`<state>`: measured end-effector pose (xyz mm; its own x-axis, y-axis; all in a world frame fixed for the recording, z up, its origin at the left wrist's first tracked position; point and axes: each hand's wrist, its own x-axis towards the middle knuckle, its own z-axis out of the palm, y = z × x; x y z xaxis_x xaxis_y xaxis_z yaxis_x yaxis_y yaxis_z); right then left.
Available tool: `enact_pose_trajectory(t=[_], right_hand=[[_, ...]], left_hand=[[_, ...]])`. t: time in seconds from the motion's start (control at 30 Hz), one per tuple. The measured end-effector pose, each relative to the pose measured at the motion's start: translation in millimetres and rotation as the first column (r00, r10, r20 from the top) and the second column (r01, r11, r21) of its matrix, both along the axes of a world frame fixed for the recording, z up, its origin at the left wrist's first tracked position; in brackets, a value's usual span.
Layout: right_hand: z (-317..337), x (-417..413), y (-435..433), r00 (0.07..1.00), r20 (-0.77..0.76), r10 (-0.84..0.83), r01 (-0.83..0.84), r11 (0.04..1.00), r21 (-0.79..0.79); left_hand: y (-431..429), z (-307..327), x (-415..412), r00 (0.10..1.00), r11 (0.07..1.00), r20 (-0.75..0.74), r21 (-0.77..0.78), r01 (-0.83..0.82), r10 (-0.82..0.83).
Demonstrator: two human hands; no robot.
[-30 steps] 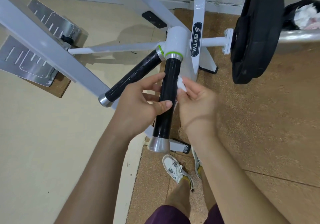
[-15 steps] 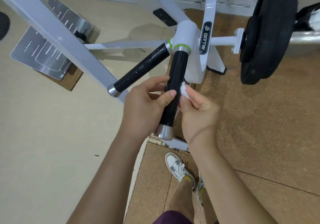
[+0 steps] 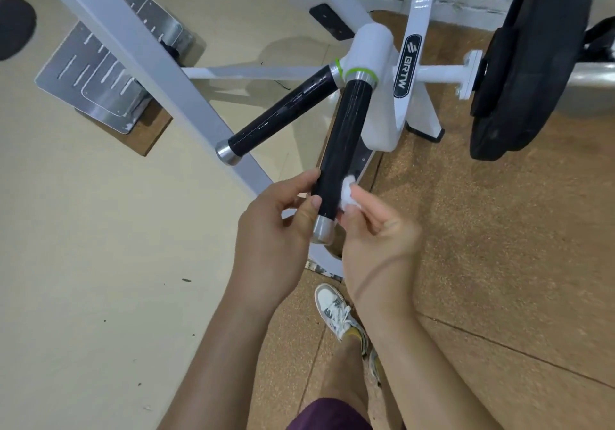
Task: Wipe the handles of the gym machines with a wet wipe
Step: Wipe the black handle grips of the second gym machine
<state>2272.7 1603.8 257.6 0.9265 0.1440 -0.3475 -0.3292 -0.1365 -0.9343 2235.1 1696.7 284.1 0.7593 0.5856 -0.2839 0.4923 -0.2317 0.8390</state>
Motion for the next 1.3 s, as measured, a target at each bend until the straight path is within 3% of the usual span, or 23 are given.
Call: enact_pose_trajectory(t=[0.13, 0.27, 0.4, 0.5, 0.57, 0.73, 0.8, 0.87, 0.97, 1.03, 1.1, 1.17, 1.3], right_hand=[[4.5, 0.0, -17.2, 0.99, 0.0, 0.142, -0.142, 0.988, -0.057], [-6.3, 8.2, -7.4, 0.991, -0.115, 0.075, -0.076, 0.997, 0.003], [1.1, -6.6, -18.0, 0.978, -0.069, 0.196, -0.199, 0.979, -0.042], [-0.7, 3.3, -18.5, 0.987, -0.064, 0.148, -0.151, 0.988, -0.033], [1.1, 3.0, -13.4, 0.988, -0.053, 0.145, -0.147, 0.989, -0.03], [8.3, -9.5, -25.5, 0.94, 0.09, 0.328, -0.304, 0.928, -0.216], [11.2, -4.1, -28.5, 0.874, 0.283, 0.396, -0.295, 0.893, -0.339], [13.3, 0.4, -26.3, 0.748, 0.456, 0.482, -0.285, 0.854, -0.435], [13.1, -4.6, -17.9, 0.612, 0.521, 0.595, -0.352, 0.795, -0.494], [10.5, -7.2, -17.2, 0.571, 0.533, 0.625, -0.393, 0.778, -0.491], [5.1, -4.1, -25.4, 0.679, 0.49, 0.546, -0.413, 0.836, -0.36], [-0.7, 2.1, -34.9, 0.831, 0.348, 0.434, -0.37, 0.899, -0.236], [1.1, 0.0, -35.2, 0.927, 0.064, 0.37, -0.363, 0.927, -0.099]], left_hand=[[-8.1, -2.7, -2.5, 1.0, 0.993, 0.005, 0.115, 0.009, -0.01], [-12.4, -2.6, -8.6, 1.0, 0.993, 0.02, 0.117, -0.012, 0.01], [-18.2, -2.6, -17.2, 0.999, 0.995, 0.044, 0.093, 0.021, -0.026], [-22.5, -4.5, -21.5, 0.997, 0.987, 0.061, 0.155, 0.045, -0.055], [-26.6, -6.4, -25.0, 0.995, 0.987, 0.095, 0.159, -0.023, 0.008], [-38.0, -4.6, -30.3, 0.951, 0.959, 0.16, 0.056, -0.276, 0.264], [-42.2, -1.6, -34.1, 0.952, 0.96, 0.169, 0.073, -0.271, 0.256], [-45.1, 1.7, -37.4, 0.957, 0.964, 0.158, 0.071, -0.256, 0.243], [-46.1, 4.3, -42.0, 0.943, 0.953, 0.145, -0.004, -0.302, 0.299], [-44.9, 4.7, -44.7, 0.938, 0.948, 0.139, -0.051, -0.314, 0.318], [-44.6, 6.2, -46.6, 0.947, 0.959, 0.149, -0.065, -0.276, 0.283], [-45.1, 4.7, -46.5, 0.958, 0.971, 0.158, -0.004, -0.24, 0.237], [-51.2, -2.3, -48.0, 0.944, 0.956, 0.167, 0.032, -0.293, 0.284]])
